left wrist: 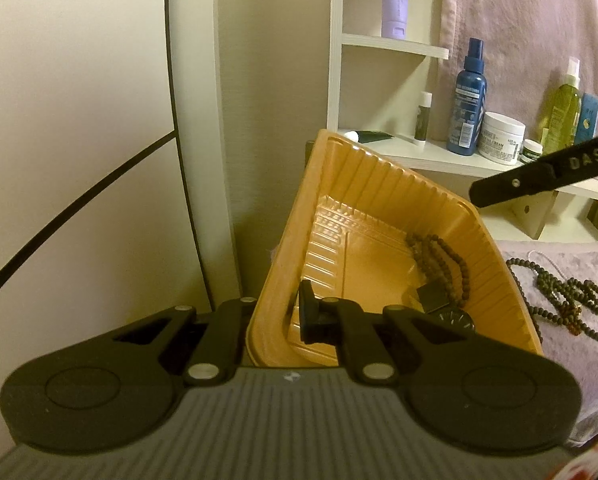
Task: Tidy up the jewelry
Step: 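Lower the dangling bead necklace into the orange tray and open the right tool, then return the right tool to the remaining necklaces and gold pendant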
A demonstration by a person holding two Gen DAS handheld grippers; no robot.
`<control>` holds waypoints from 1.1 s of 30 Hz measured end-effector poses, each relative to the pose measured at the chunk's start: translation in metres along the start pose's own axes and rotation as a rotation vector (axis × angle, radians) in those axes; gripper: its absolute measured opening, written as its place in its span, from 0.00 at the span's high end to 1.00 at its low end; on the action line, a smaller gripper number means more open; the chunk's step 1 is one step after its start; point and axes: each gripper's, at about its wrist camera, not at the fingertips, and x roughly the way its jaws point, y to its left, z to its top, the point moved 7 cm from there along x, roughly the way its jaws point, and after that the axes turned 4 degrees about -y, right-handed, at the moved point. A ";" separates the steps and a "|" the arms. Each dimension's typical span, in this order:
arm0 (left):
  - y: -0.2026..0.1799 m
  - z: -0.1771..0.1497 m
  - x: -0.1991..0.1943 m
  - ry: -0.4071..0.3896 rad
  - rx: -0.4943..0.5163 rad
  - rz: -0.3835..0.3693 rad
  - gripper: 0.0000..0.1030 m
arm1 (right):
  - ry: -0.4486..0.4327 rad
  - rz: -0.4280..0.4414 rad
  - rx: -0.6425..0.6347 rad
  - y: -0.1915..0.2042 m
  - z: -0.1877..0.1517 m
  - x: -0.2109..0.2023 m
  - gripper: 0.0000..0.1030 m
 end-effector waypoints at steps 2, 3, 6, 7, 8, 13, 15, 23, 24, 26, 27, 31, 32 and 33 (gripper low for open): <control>0.000 0.000 0.000 0.000 0.002 0.002 0.93 | -0.001 0.005 0.003 0.001 -0.003 -0.004 0.61; 0.000 0.000 0.000 0.000 0.002 0.002 0.92 | -0.002 0.007 0.006 0.001 -0.005 -0.007 0.61; 0.000 0.000 0.000 0.001 0.004 0.005 0.92 | -0.008 0.016 0.017 0.000 -0.011 -0.017 0.61; 0.000 0.000 0.000 0.001 0.005 0.005 0.92 | -0.012 0.015 0.022 -0.001 -0.012 -0.021 0.61; 0.000 0.000 -0.001 0.001 0.005 0.005 0.92 | -0.020 0.015 0.030 -0.004 -0.014 -0.026 0.61; 0.000 0.000 -0.001 0.001 0.005 0.008 0.92 | -0.063 0.003 0.080 -0.021 -0.020 -0.057 0.61; 0.000 0.000 -0.001 0.000 0.006 0.009 0.92 | -0.076 -0.015 0.100 -0.031 -0.022 -0.070 0.61; 0.000 0.000 -0.001 0.001 0.011 0.012 0.92 | -0.089 -0.145 0.152 -0.078 -0.043 -0.119 0.61; 0.000 0.000 -0.001 0.000 0.010 0.013 0.92 | -0.087 -0.157 0.162 -0.084 -0.046 -0.124 0.61; 0.000 0.000 -0.001 0.000 0.011 0.014 0.92 | -0.082 -0.187 0.180 -0.095 -0.054 -0.132 0.61; 0.000 0.000 -0.001 0.000 0.012 0.013 0.92 | -0.078 -0.200 0.184 -0.099 -0.058 -0.136 0.61; 0.000 0.000 -0.001 0.002 0.015 0.015 0.92 | -0.050 -0.253 0.200 -0.114 -0.078 -0.148 0.61; 0.000 0.000 -0.001 0.002 0.016 0.017 0.92 | -0.041 -0.262 0.208 -0.118 -0.084 -0.149 0.61; 0.000 0.000 -0.001 0.001 0.018 0.017 0.92 | -0.031 -0.268 0.215 -0.120 -0.089 -0.150 0.61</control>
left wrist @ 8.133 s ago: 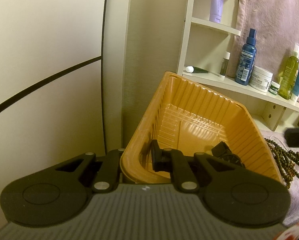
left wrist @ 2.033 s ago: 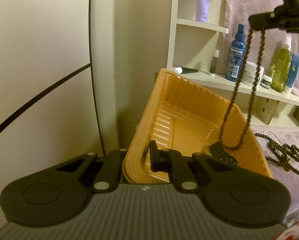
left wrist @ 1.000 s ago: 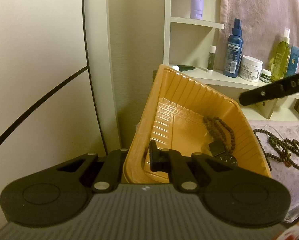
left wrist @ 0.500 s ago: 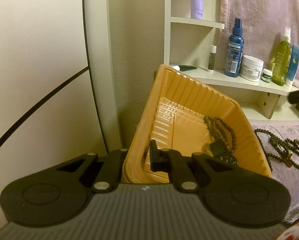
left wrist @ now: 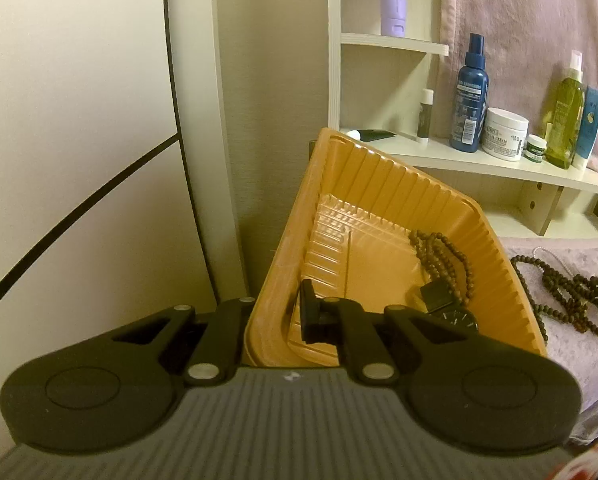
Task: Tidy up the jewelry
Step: 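Return the right tool to the remaining necklaces and gold pendant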
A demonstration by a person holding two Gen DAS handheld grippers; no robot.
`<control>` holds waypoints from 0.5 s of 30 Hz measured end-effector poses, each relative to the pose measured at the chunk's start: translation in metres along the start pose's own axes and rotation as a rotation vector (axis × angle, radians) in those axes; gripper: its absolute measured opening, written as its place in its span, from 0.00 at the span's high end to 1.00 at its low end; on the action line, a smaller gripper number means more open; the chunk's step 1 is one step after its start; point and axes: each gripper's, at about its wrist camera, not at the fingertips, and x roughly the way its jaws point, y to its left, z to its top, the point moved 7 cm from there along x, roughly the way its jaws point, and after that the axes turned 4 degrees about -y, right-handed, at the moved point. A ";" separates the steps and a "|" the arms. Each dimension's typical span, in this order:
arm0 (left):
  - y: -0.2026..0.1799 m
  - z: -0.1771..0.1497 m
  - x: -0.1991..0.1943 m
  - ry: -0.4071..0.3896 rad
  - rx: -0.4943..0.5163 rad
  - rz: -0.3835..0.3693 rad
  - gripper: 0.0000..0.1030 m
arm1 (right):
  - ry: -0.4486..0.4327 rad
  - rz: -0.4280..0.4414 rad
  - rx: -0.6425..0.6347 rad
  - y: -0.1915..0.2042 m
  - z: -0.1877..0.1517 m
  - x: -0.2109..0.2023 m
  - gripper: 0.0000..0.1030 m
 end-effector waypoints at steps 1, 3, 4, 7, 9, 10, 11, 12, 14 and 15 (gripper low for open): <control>0.000 0.000 0.000 0.000 0.000 0.001 0.92 | 0.016 -0.010 0.001 -0.003 -0.006 0.000 0.61; -0.001 0.000 0.000 0.001 0.001 0.002 0.92 | 0.042 -0.031 -0.014 -0.008 -0.016 0.002 0.61; 0.000 0.000 0.000 0.001 0.002 0.002 0.92 | 0.057 -0.040 -0.026 -0.009 -0.021 0.004 0.61; -0.001 0.000 0.000 -0.001 0.005 0.002 0.92 | 0.088 -0.050 -0.048 -0.011 -0.034 0.010 0.61; -0.001 0.000 0.001 0.000 0.006 0.003 0.92 | 0.101 -0.050 -0.060 -0.010 -0.040 0.014 0.61; -0.001 0.000 0.001 0.000 0.005 0.003 0.92 | 0.106 -0.050 -0.070 -0.010 -0.042 0.017 0.61; -0.001 0.000 0.001 0.000 0.006 0.003 0.92 | 0.110 -0.049 -0.078 -0.010 -0.043 0.020 0.61; -0.001 0.000 0.001 -0.001 0.007 0.003 0.92 | 0.113 -0.049 -0.086 -0.010 -0.045 0.022 0.61; -0.001 0.000 0.000 -0.002 0.010 0.004 0.92 | 0.114 -0.050 -0.100 -0.010 -0.047 0.025 0.61; -0.001 0.000 0.001 -0.002 0.010 0.004 0.92 | 0.115 -0.046 -0.107 -0.010 -0.047 0.027 0.61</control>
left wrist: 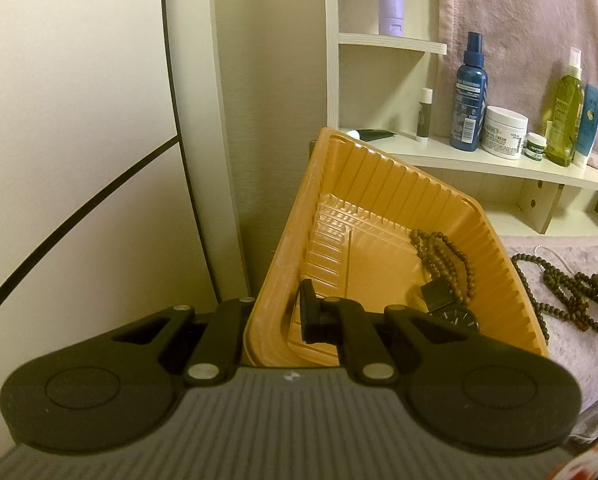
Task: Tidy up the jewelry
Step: 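Return the right tool to the remaining necklaces and gold pendant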
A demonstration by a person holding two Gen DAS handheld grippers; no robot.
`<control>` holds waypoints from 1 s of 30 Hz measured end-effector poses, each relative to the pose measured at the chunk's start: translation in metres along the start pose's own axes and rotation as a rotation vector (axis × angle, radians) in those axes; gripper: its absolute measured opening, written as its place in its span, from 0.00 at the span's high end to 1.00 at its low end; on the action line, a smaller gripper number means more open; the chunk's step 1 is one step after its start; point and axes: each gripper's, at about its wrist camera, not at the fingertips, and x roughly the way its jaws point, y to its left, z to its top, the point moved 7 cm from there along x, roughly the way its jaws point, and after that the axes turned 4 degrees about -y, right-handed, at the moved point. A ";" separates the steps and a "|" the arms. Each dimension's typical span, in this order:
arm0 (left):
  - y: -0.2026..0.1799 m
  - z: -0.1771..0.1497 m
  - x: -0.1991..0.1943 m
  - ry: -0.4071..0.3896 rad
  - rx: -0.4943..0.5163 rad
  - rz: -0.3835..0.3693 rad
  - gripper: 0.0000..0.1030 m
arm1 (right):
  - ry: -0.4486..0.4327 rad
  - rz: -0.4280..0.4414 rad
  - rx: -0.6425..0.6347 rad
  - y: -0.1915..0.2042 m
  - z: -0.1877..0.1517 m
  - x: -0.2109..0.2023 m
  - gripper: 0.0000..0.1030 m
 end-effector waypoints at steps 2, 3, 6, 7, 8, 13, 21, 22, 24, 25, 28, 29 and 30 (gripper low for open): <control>0.000 0.000 0.000 0.001 -0.001 0.000 0.92 | -0.001 0.005 -0.019 0.002 0.000 0.005 0.61; -0.001 0.000 0.000 0.001 -0.001 0.000 0.92 | 0.001 0.007 -0.030 0.003 0.000 0.006 0.61; 0.000 0.000 0.000 0.000 0.001 0.000 0.92 | -0.003 0.020 -0.058 0.008 0.000 0.011 0.61; 0.000 -0.001 0.000 0.001 0.000 0.000 0.92 | -0.003 0.028 -0.063 0.009 0.000 0.012 0.62; 0.000 -0.001 0.000 0.001 0.000 0.001 0.91 | -0.004 0.034 -0.064 0.011 0.000 0.013 0.62; 0.000 -0.001 0.000 0.000 0.001 0.000 0.91 | -0.001 0.039 -0.089 0.015 0.000 0.020 0.69; 0.000 0.000 0.000 0.000 0.001 0.000 0.91 | 0.013 0.053 -0.143 0.022 0.001 0.034 0.70; 0.000 0.000 0.000 0.000 0.002 0.000 0.91 | 0.018 0.059 -0.149 0.023 0.002 0.036 0.70; 0.001 -0.001 0.001 0.001 0.001 0.000 0.91 | 0.024 0.057 -0.163 0.027 0.001 0.040 0.70; 0.001 -0.001 0.000 0.002 0.000 0.000 0.91 | 0.023 0.055 -0.172 0.028 0.002 0.042 0.70; 0.000 -0.001 0.001 0.002 0.002 0.000 0.91 | 0.022 0.057 -0.169 0.031 0.004 0.046 0.70; 0.001 -0.001 0.001 0.002 0.001 0.000 0.91 | 0.022 0.062 -0.170 0.032 0.004 0.048 0.70; 0.000 -0.001 0.001 0.002 0.001 0.000 0.91 | 0.025 0.066 -0.175 0.034 0.004 0.050 0.70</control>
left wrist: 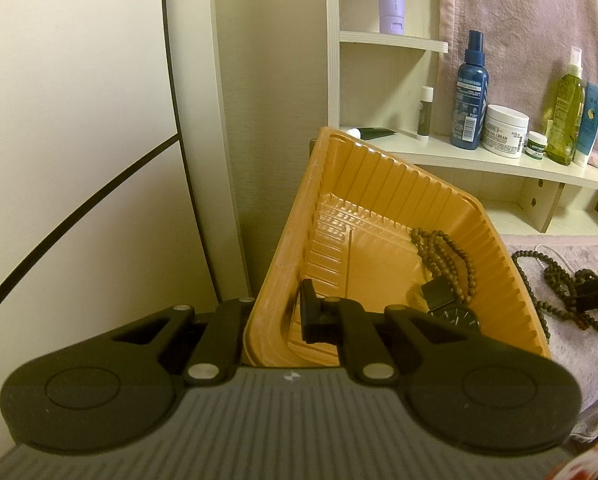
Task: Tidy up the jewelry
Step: 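Return the right tool to the remaining necklaces and gold pendant, then grasp the gold pendant necklace with the right tool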
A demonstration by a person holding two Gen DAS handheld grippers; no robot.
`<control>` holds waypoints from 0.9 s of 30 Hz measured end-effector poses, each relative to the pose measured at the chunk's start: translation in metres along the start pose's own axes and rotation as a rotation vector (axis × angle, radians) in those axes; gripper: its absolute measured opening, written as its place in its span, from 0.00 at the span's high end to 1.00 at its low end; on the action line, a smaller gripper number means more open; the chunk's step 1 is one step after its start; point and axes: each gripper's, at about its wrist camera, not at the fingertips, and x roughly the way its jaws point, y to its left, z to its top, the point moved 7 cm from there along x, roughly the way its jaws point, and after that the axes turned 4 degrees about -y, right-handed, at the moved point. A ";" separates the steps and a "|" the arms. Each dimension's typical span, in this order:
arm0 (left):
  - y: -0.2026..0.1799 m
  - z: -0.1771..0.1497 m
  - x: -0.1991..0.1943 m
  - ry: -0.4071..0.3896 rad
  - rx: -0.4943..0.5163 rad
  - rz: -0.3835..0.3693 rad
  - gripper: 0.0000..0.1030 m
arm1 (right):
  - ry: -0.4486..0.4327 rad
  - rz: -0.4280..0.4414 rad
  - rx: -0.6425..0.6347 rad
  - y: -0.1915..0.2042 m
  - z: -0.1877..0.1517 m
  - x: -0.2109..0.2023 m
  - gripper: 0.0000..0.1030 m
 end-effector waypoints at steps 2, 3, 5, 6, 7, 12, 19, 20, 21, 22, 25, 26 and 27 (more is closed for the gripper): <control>0.000 0.000 0.000 0.000 0.000 0.000 0.91 | -0.003 -0.002 -0.019 0.004 0.000 0.003 0.75; 0.000 0.000 0.000 0.001 0.000 0.000 0.91 | -0.006 0.000 -0.026 0.005 0.001 0.004 0.78; 0.000 0.000 0.000 0.001 -0.001 0.000 0.91 | -0.008 0.007 -0.023 0.007 0.001 0.005 0.85; 0.000 0.000 0.000 0.001 -0.001 0.000 0.91 | -0.009 0.005 -0.023 0.007 0.001 0.005 0.85; 0.000 0.000 0.000 0.001 -0.001 0.000 0.91 | -0.012 0.005 -0.024 0.007 0.000 0.004 0.85; 0.000 0.000 0.000 0.001 -0.001 0.000 0.91 | -0.039 0.010 0.000 0.006 -0.002 -0.008 0.86; 0.000 0.000 0.000 -0.001 0.000 0.000 0.91 | -0.088 0.013 0.066 -0.004 0.004 -0.037 0.86; 0.000 0.000 0.000 -0.001 -0.001 0.000 0.91 | -0.097 0.011 0.077 -0.006 0.005 -0.041 0.86; 0.000 0.000 0.000 -0.001 -0.002 0.000 0.91 | -0.105 0.013 0.088 -0.008 0.006 -0.046 0.86; 0.000 0.000 0.000 -0.001 -0.003 0.000 0.91 | -0.111 0.015 0.098 -0.010 0.008 -0.049 0.86; 0.000 0.000 0.000 -0.001 -0.002 0.000 0.91 | -0.133 0.014 0.114 -0.013 0.014 -0.060 0.86; 0.000 0.000 0.000 -0.001 -0.002 0.000 0.91 | -0.139 0.014 0.116 -0.013 0.016 -0.063 0.86; 0.000 0.000 0.000 -0.001 -0.002 0.000 0.91 | -0.144 0.014 0.117 -0.014 0.019 -0.066 0.86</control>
